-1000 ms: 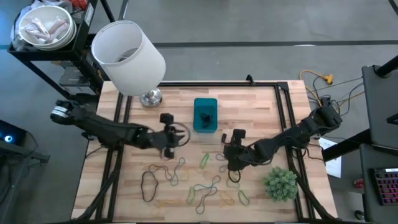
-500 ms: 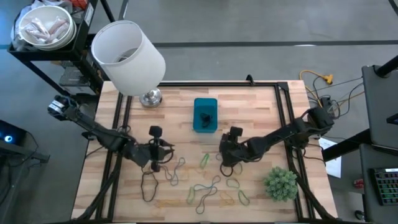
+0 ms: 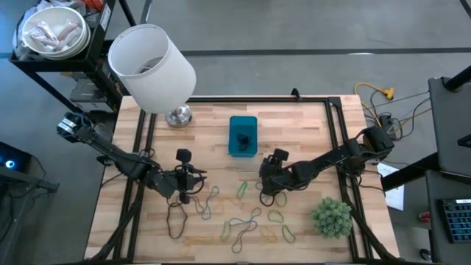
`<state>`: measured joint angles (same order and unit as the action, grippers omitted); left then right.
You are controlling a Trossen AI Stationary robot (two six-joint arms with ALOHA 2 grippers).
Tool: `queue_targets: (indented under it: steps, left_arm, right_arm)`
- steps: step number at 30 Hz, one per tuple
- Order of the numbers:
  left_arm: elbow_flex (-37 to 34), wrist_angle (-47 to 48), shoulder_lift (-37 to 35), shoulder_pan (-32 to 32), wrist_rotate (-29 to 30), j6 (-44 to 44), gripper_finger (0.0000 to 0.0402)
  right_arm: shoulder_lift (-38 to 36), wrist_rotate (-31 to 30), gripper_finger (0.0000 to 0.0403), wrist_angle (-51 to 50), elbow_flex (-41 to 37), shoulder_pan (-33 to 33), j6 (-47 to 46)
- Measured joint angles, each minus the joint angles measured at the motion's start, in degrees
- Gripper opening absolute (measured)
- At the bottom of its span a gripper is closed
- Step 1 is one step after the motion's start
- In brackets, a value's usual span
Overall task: Pick and place rubber bands into bin
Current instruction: Put the black rubber band into the blue bin
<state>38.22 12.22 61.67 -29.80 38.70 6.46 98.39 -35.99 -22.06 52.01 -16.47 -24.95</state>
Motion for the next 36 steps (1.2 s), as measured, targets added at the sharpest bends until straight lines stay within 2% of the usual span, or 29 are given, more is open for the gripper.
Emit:
queue_targets:
  steps: [23,36]
  left_arm:
    - [-0.2,-0.6,0.0,0.0,0.0,0.0,0.0070]
    - [-0.2,-0.6,0.0,0.0,0.0,-0.1,0.0070]
  right_arm:
    - [0.0,0.0,0.0155,0.3,-2.7,0.2,-2.1]
    - [0.0,1.8,0.0155,4.1,-3.5,2.3,-0.8]
